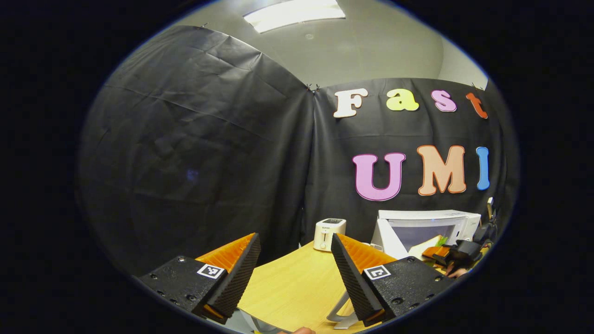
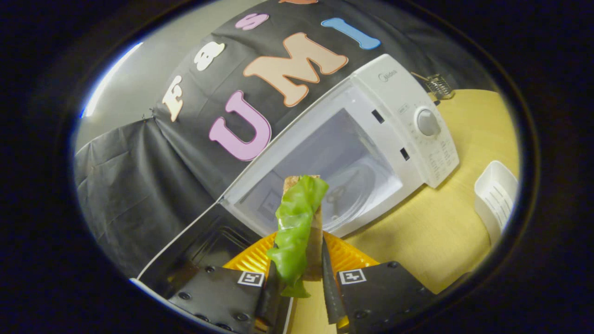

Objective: Open the microwave oven with the left hand, put the food in, and close the microwave oven.

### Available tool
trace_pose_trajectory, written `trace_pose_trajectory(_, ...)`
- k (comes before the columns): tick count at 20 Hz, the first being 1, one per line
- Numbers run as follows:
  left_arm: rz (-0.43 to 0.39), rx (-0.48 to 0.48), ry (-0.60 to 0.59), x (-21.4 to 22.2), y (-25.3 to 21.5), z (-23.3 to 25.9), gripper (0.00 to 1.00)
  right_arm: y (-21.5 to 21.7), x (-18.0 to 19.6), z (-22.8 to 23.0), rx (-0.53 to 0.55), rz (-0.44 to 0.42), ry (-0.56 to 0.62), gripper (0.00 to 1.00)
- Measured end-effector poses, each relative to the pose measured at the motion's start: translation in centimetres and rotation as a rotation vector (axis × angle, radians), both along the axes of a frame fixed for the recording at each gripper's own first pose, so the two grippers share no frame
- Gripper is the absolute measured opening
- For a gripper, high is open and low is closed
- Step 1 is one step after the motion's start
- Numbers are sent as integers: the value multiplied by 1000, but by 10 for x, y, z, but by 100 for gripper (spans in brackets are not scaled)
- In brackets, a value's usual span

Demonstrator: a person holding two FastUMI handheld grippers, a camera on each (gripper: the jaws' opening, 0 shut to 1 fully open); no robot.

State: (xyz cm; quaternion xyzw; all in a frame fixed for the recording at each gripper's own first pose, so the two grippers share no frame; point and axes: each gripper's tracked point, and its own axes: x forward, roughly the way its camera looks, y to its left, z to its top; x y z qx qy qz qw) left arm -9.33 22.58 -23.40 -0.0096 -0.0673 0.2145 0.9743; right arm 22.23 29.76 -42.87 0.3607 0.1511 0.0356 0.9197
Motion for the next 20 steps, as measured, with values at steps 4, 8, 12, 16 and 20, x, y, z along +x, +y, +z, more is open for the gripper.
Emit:
trace_pose_trajectory(4,18,8,-1,-3,7,2,94,10,40,-2,-45,-4,3,36)
trace_pose_trajectory(8,7,13,-17,-4,5,5,89,9,69,-11,-17,-31,11,36)
trace_pose_trajectory(12,18,25,-43,-2,7,13,93,9,90,-12,2,-46,0,36)
trace_pose_trajectory(16,8,9,-28,3,7,6,89,4,108,-18,-54,-71,-14,36)
trace_pose_trajectory(20,-1,-5,-9,7,8,-1,89,3,124,-27,-52,-55,3,43)
